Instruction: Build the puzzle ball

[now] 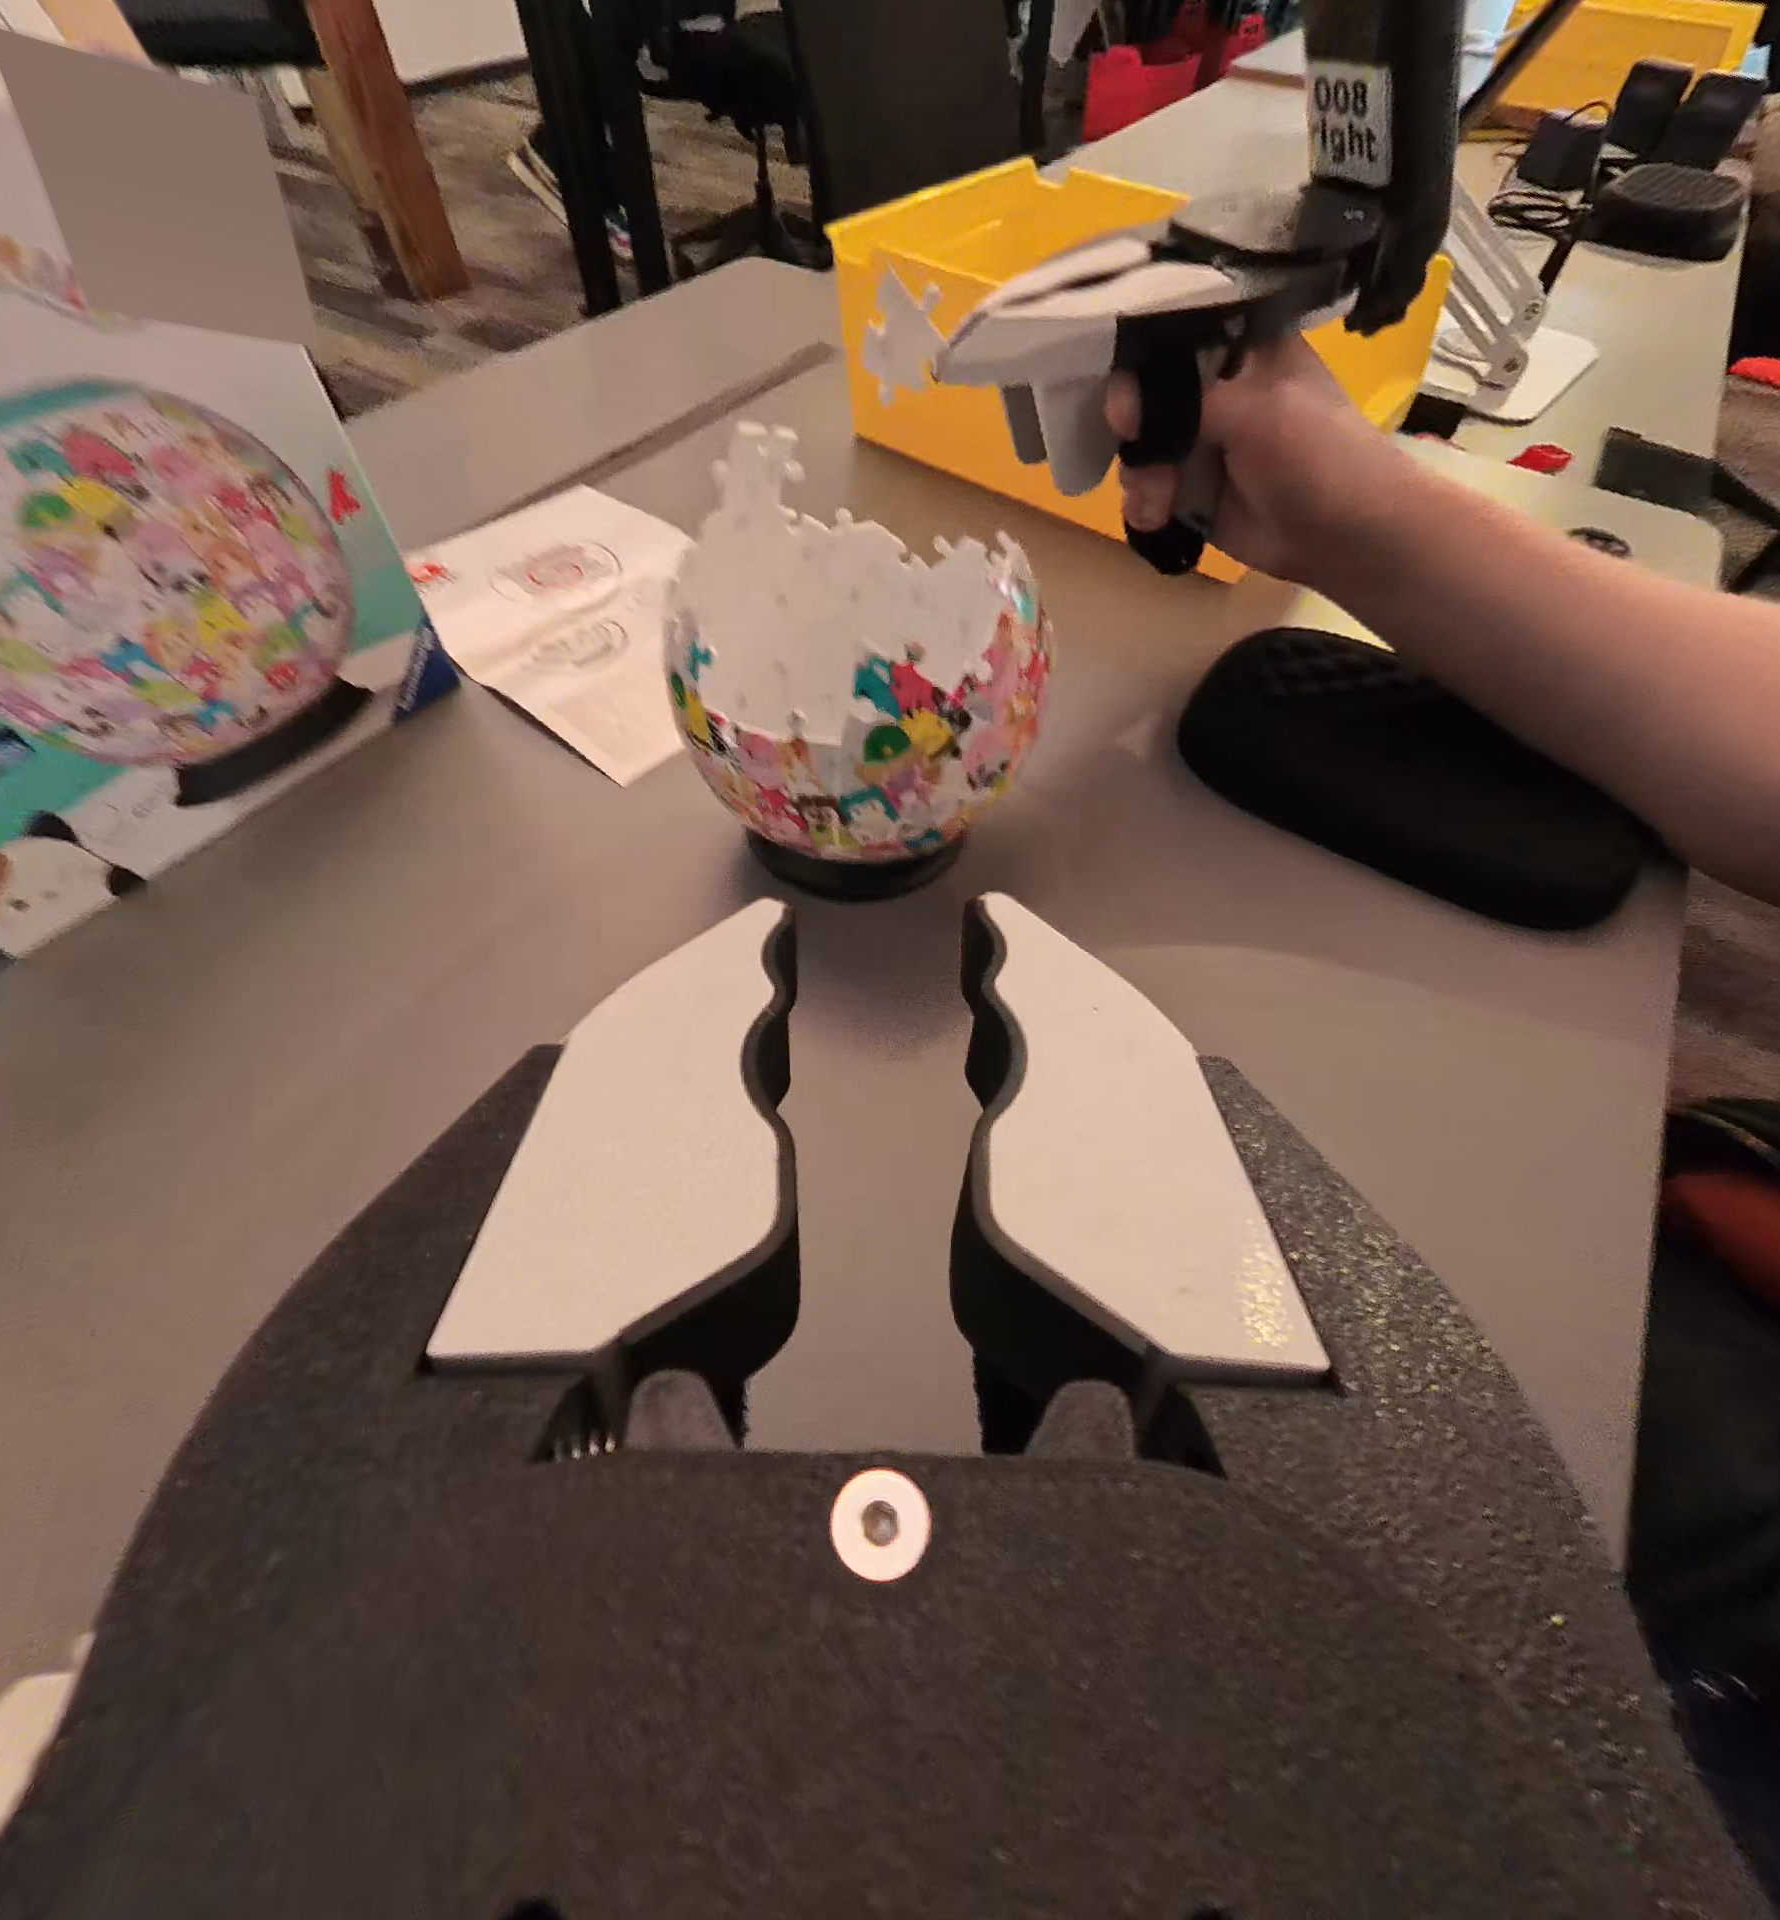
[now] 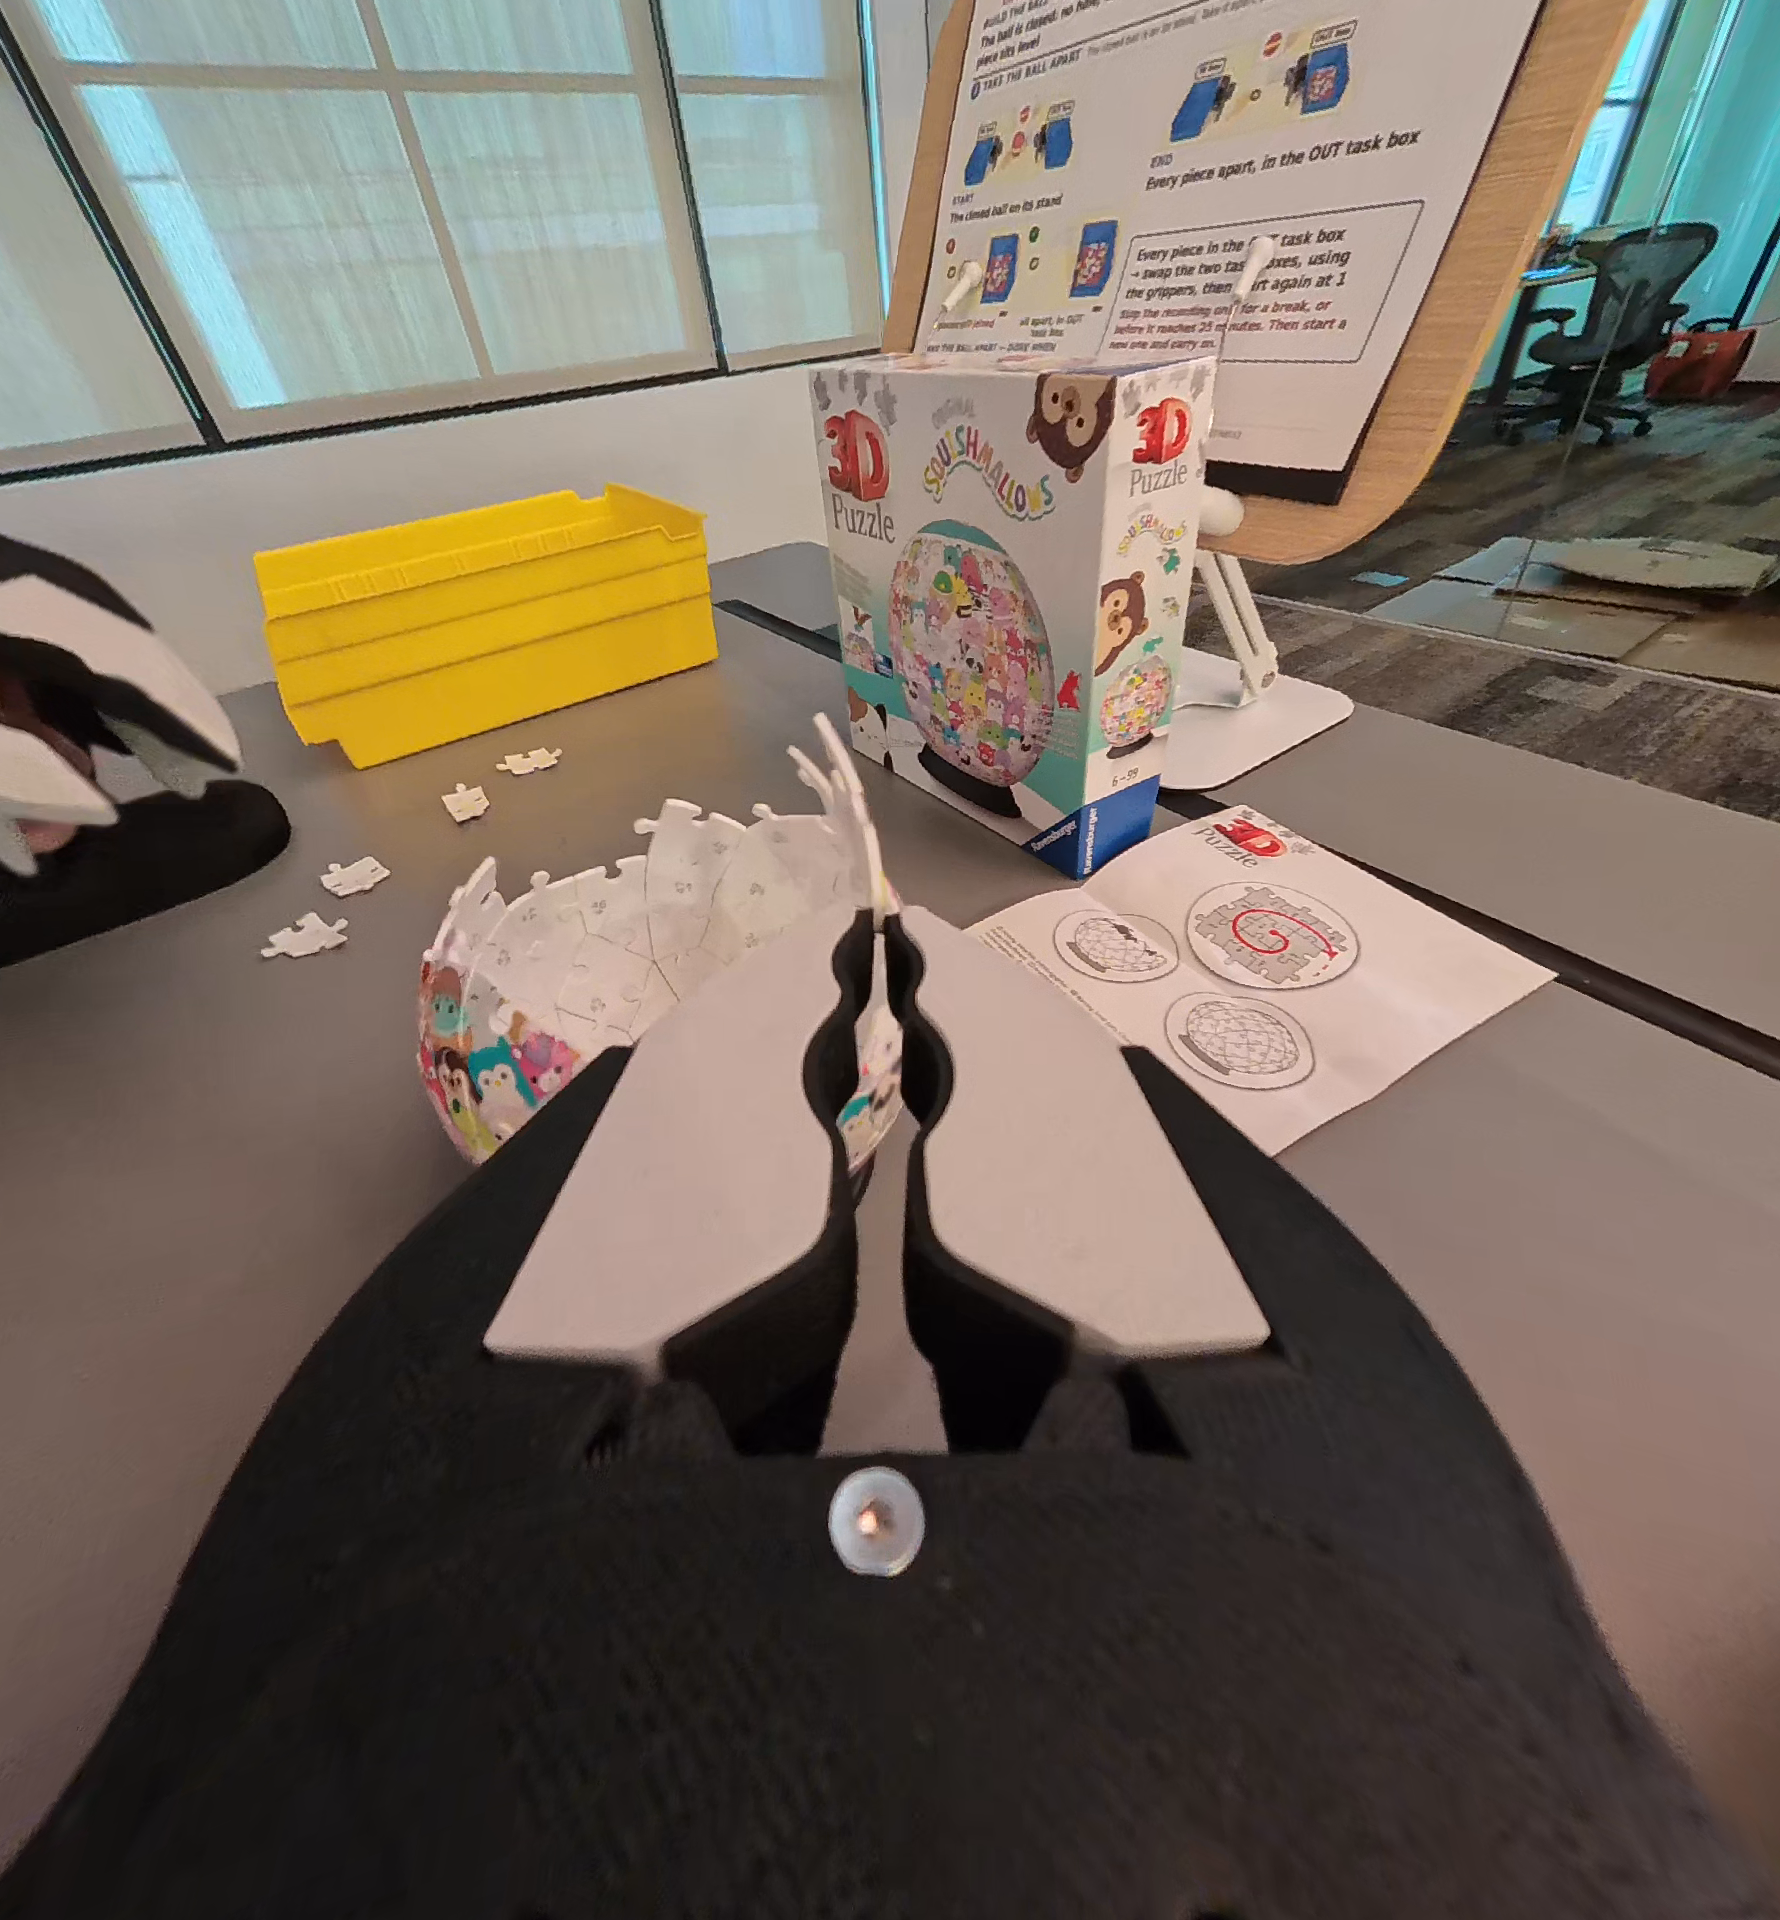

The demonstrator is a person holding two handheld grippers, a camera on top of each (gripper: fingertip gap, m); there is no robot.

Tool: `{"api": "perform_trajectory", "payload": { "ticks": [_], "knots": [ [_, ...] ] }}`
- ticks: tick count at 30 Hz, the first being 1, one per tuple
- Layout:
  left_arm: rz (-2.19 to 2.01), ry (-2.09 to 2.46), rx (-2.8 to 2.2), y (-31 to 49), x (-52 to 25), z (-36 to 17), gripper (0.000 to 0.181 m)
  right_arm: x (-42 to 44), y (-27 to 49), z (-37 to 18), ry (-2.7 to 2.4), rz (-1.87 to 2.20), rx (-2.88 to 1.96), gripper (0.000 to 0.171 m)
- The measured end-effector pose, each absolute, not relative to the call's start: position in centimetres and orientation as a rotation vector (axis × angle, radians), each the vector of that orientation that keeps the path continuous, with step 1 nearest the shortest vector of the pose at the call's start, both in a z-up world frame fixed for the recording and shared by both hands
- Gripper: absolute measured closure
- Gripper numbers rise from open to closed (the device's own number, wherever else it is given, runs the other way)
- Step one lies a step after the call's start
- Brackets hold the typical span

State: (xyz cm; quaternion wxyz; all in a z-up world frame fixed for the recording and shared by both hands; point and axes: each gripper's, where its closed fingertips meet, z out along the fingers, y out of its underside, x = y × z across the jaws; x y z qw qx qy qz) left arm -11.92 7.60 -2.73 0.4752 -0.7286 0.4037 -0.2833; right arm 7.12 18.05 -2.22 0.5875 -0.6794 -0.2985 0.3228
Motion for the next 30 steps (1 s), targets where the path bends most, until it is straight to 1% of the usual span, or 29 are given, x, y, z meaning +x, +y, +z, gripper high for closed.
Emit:
{"api": "perform_trajectory", "payload": {
  "ticks": [6, 9, 14, 17, 20, 21, 26, 30],
  "knots": [
    [-0.652, 1.006, -1.678, 10.3, -10.1, 0.8, 0.151, 7.3, 18.3, -2.5, -0.687, 0.742, -1.603, 0.168],
    [-0.625, 1.020, -1.597, 12.3, -8.6, 3.4, 0.149, 6.9, 18.1, -2.1, -0.683, 0.740, -1.593, 0.168],
    [-0.507, 1.103, -1.443, 15.9, -4.9, 6.8, 0.147, 5.9, 17.7, -1.9, -0.751, 0.616, -1.556, 0.168],
    [-0.458, 1.237, -1.392, 17.2, -2.1, 6.9, 0.149, 5.4, 17.7, -2.9, -0.829, 0.529, -1.569, 0.168],
    [-0.450, 1.325, -1.313, 18.2, 0.0, 7.1, 0.160, 5.1, 17.7, -3.6, -0.851, 0.530, -1.589, 0.168],
    [-0.458, 1.355, -1.288, 18.3, 0.5, 7.1, 0.161, 5.0, 17.7, -3.6, -0.847, 0.535, -1.592, 0.168],
    [-0.583, 1.452, -1.227, 18.1, 1.9, 7.2, 0.158, 5.7, 17.9, -2.8, -0.781, 0.561, -1.582, 0.168],
    [-0.541, 1.537, -1.277, 18.9, 1.7, 5.5, 0.157, 6.3, 18.2, -2.5, -0.718, 0.615, -1.591, 0.168]
  ]
}}
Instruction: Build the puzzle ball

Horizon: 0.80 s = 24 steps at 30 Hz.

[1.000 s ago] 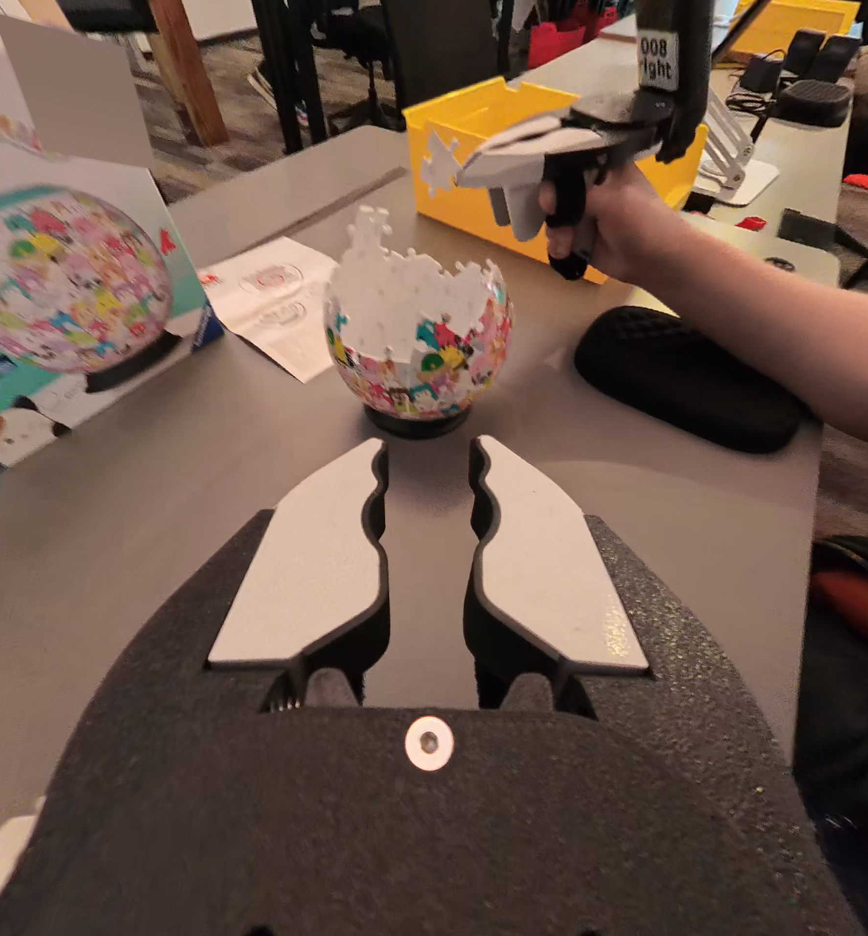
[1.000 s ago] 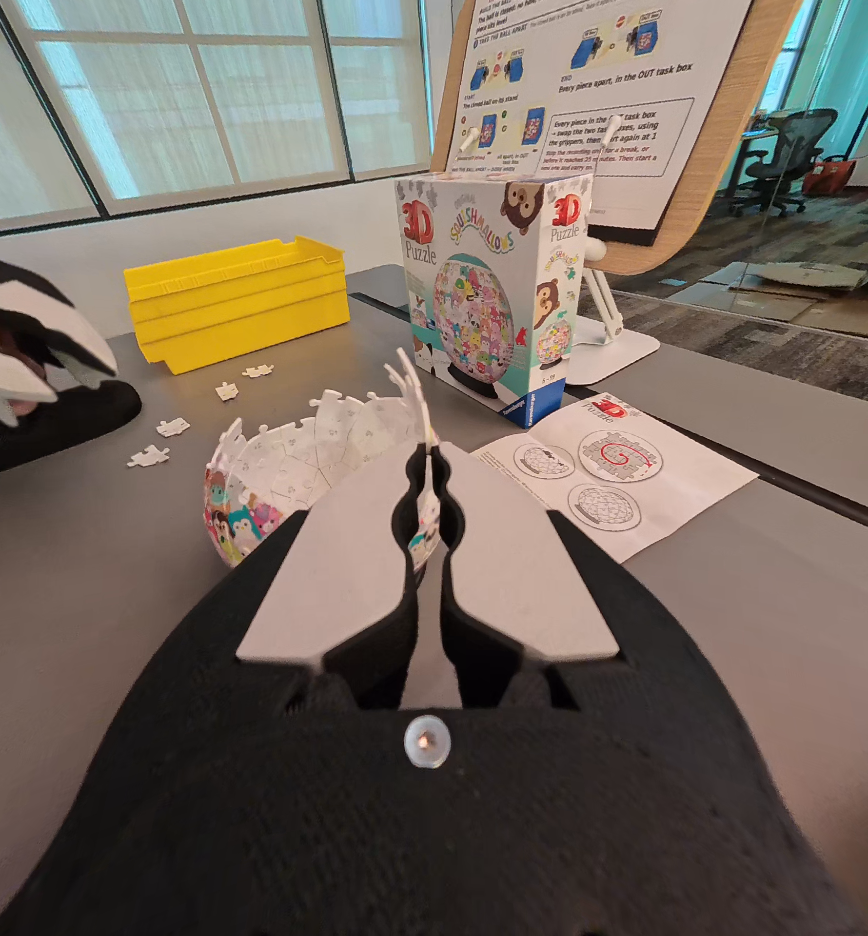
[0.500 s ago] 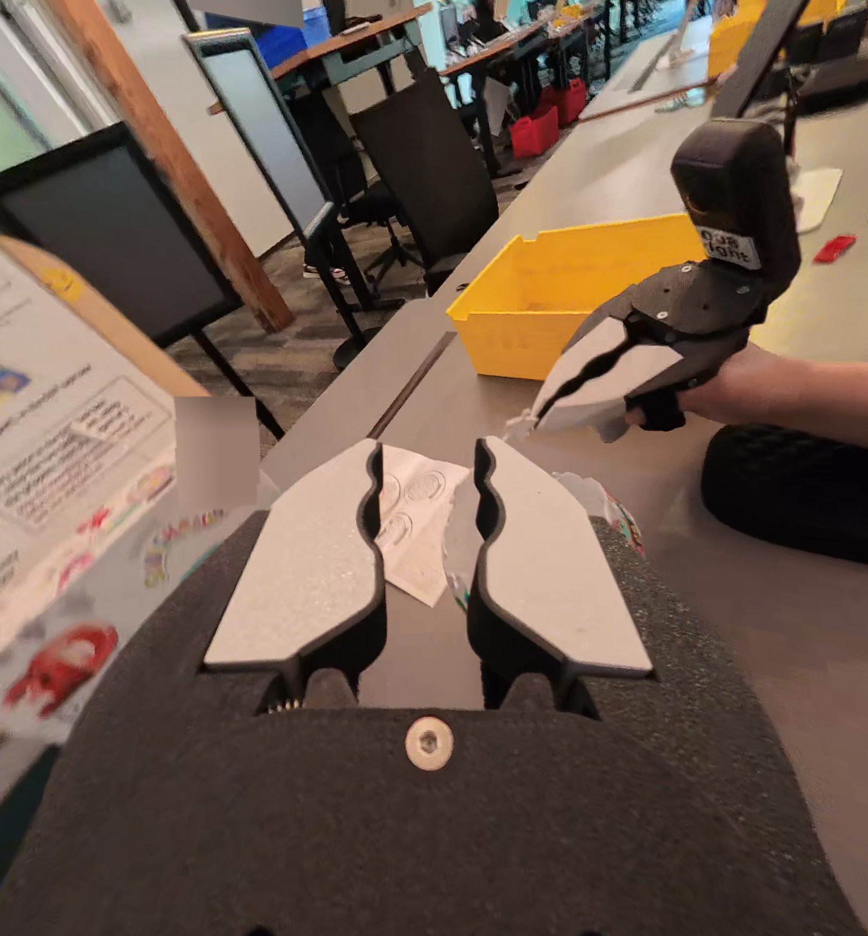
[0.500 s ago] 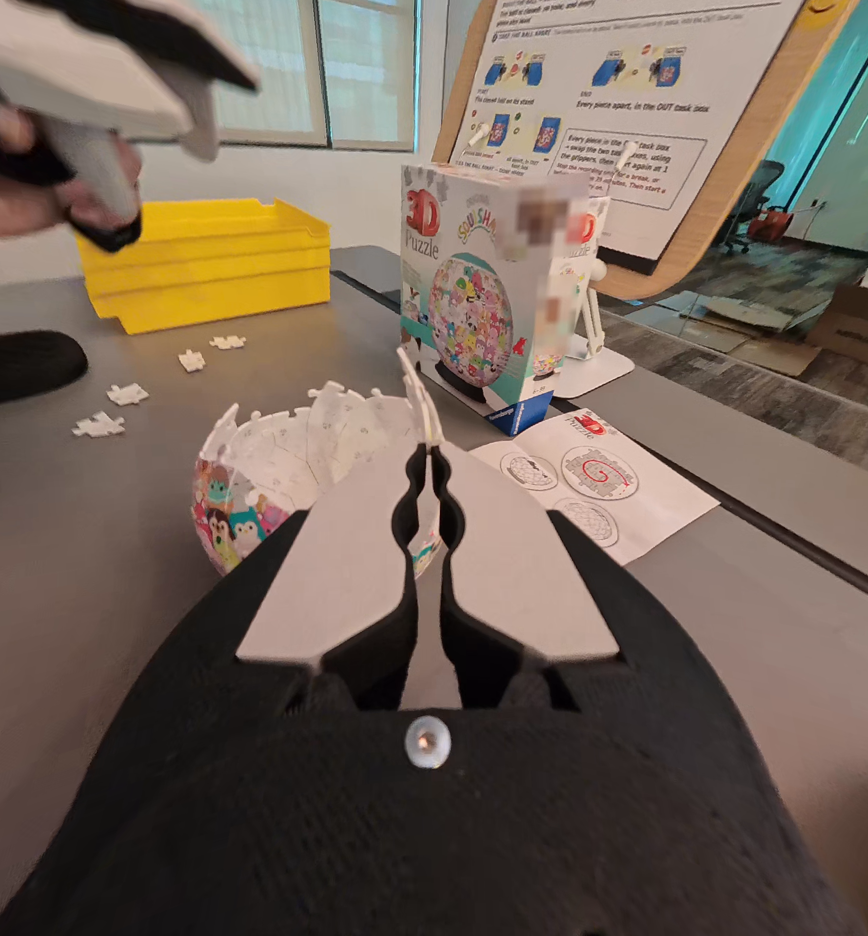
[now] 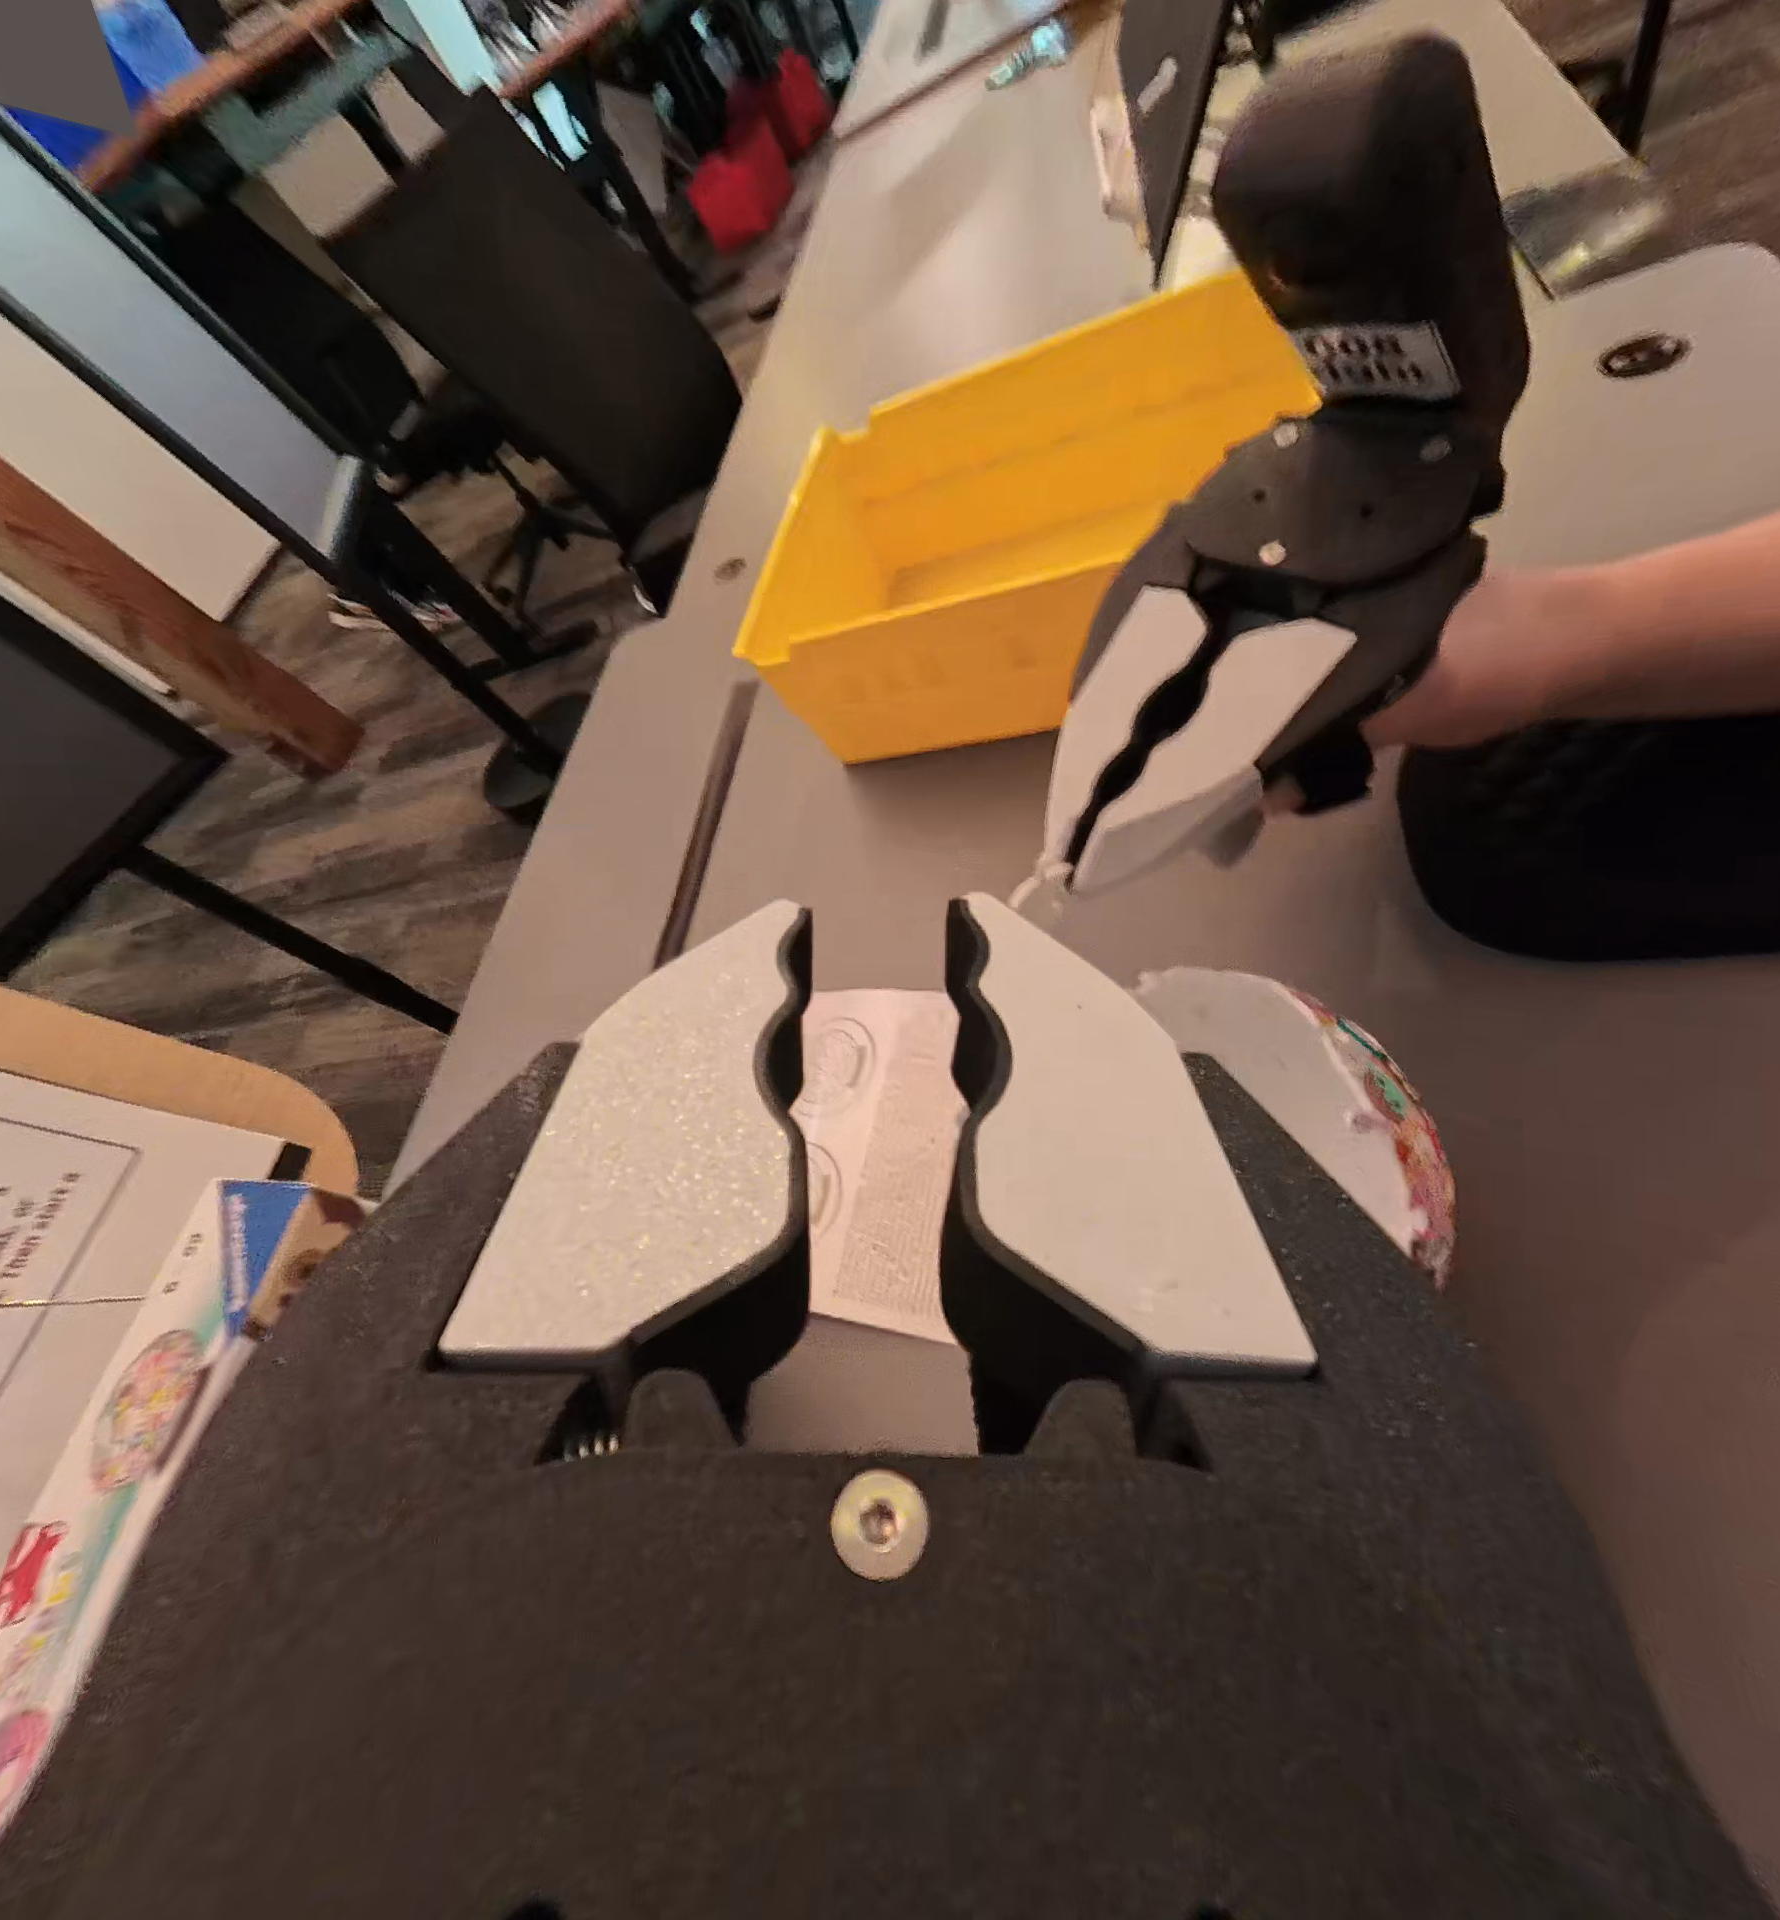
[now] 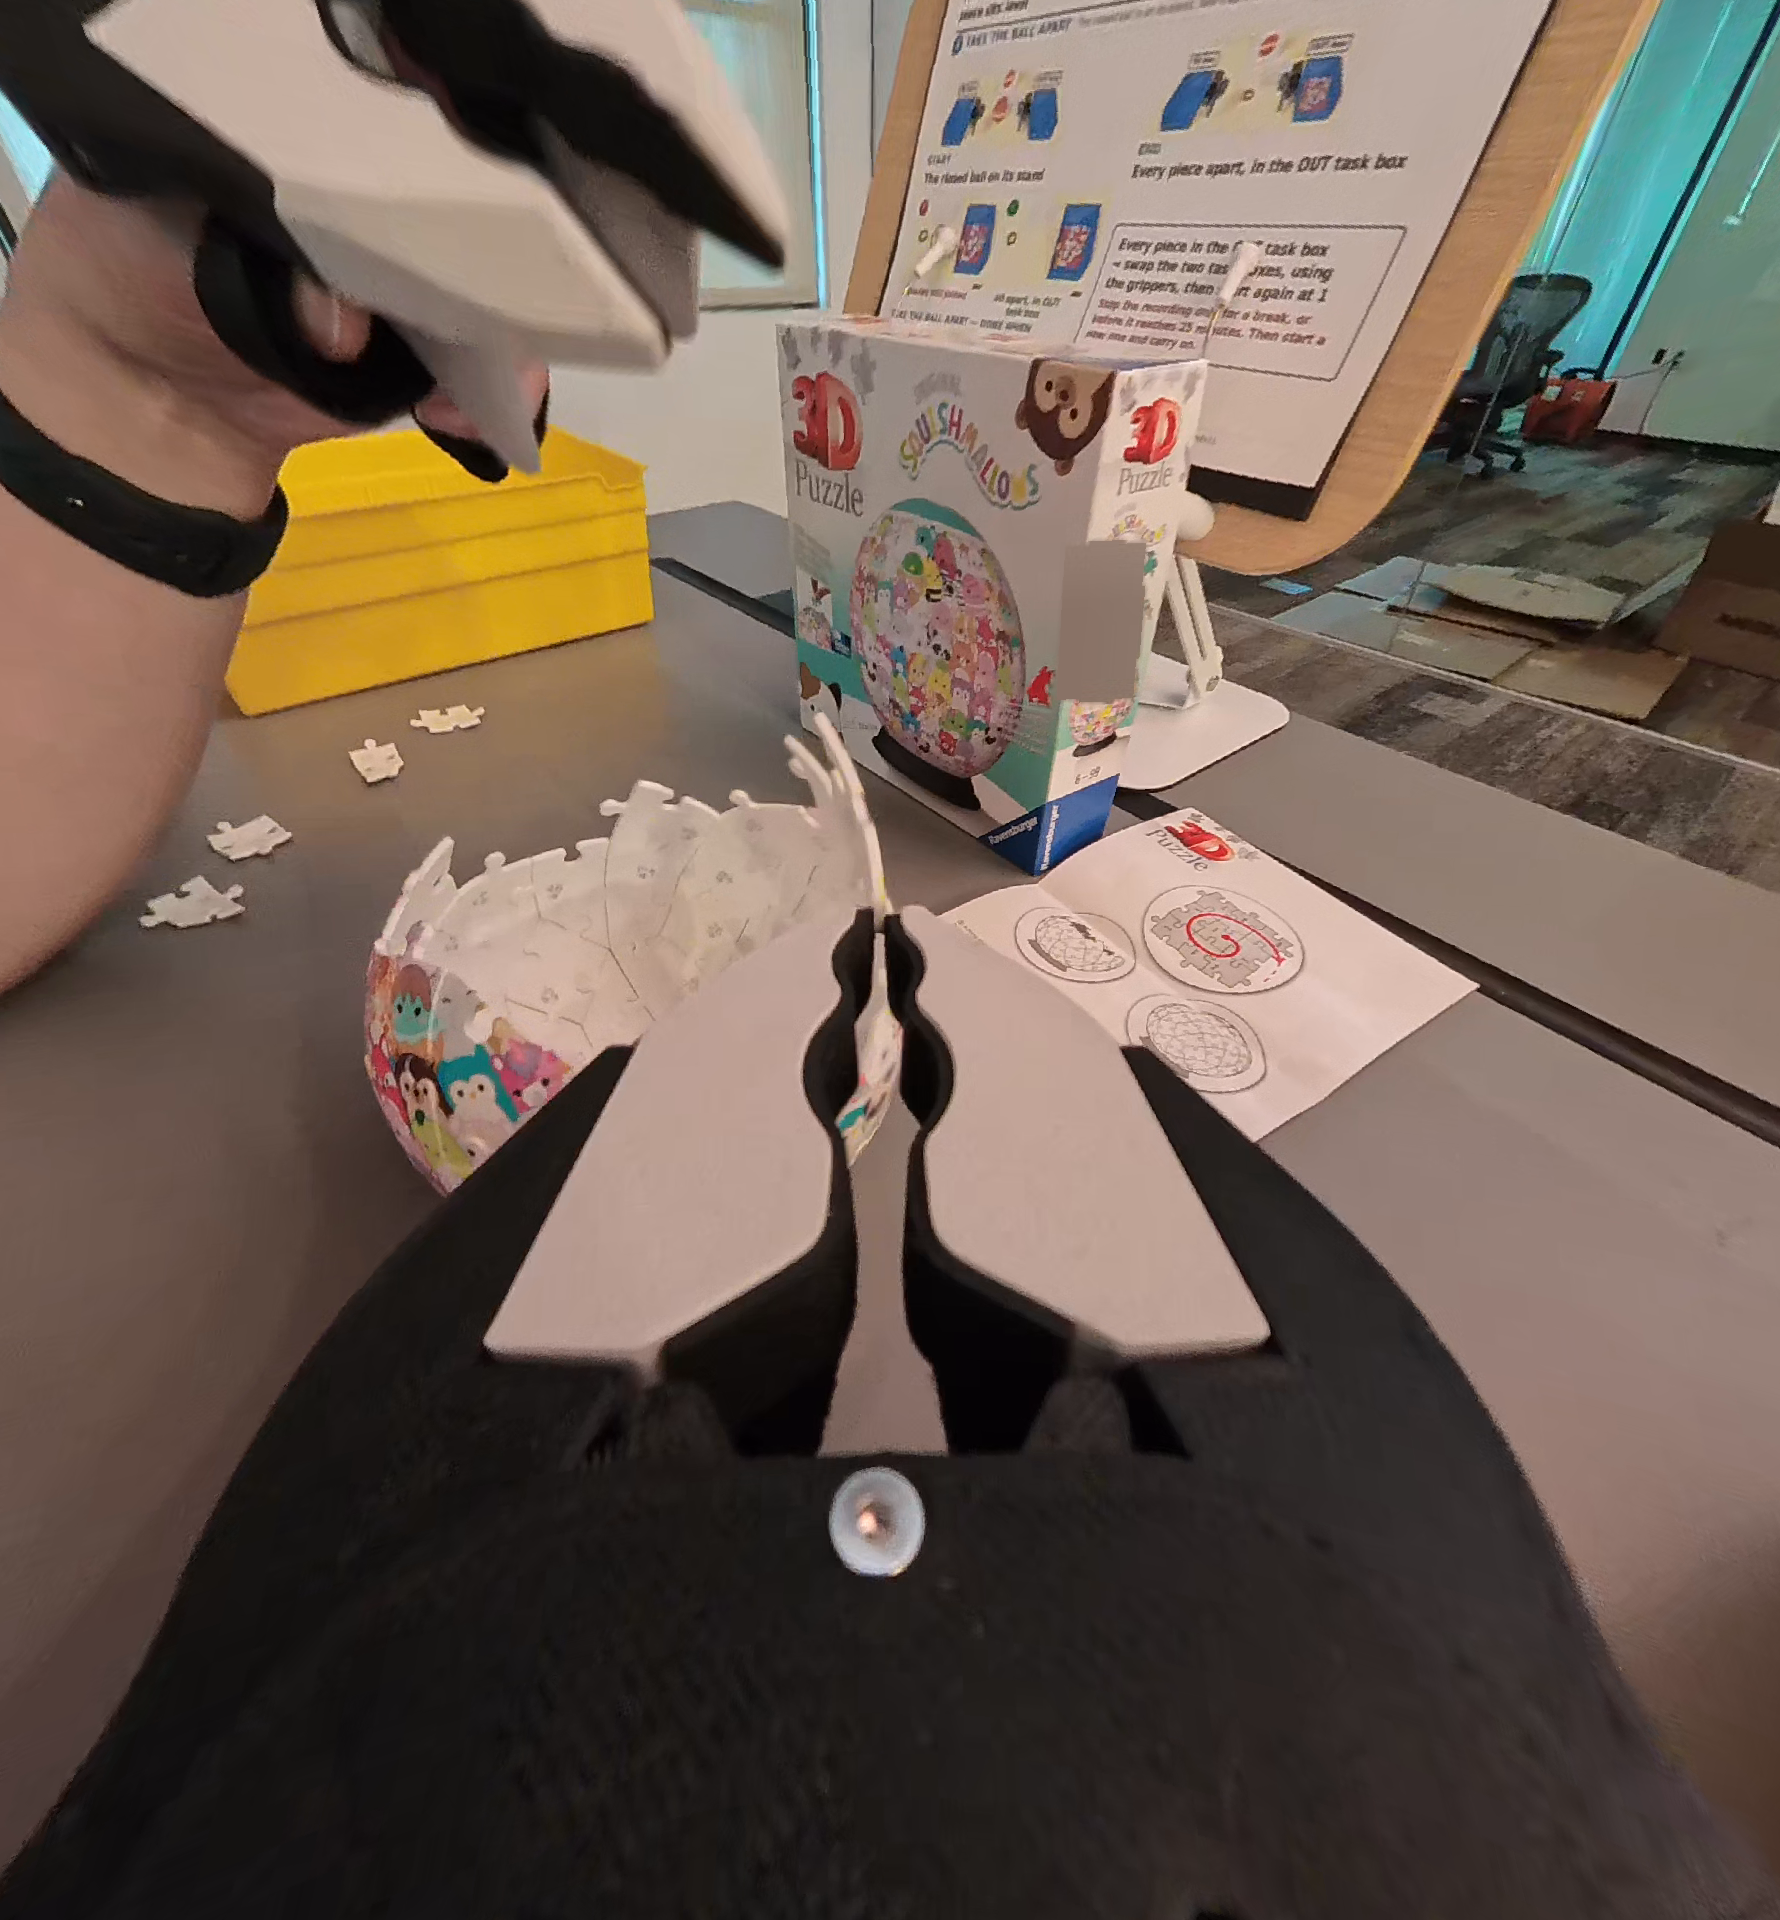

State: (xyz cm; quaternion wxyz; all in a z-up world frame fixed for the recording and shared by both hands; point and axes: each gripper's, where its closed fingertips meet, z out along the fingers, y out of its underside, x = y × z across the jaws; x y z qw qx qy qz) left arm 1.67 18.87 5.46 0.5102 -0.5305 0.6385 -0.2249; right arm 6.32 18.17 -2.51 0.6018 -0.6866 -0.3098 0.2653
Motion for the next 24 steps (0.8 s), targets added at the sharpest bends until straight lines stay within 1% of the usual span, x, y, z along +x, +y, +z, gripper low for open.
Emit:
{"api": "perform_trajectory", "payload": {
  "ticks": [6, 11, 16, 21, 24],
  "knots": [
    [-0.441, 1.647, -1.342, 19.4, 2.0, 2.4, 0.157, 6.1, 17.4, -1.0, -0.669, 0.720, -1.528, 0.168],
    [-0.563, 1.676, -1.343, 18.3, 2.7, 2.1, 0.160, 5.3, 16.9, -0.5, -0.712, 0.658, -1.491, 0.168],
    [-0.685, 1.712, -1.359, 17.4, 2.8, 1.6, 0.161, 4.7, 16.3, 0.2, -0.706, 0.722, -1.459, 0.168],
    [-0.662, 1.731, -1.344, 17.3, 3.2, 1.1, 0.162, 5.0, 16.3, 0.4, -0.681, 0.762, -1.448, 0.168],
    [-0.722, 1.750, -1.339, 16.6, 3.4, 1.1, 0.161, 5.2, 16.3, 0.6, -0.670, 0.763, -1.442, 0.168]
  ]
}}
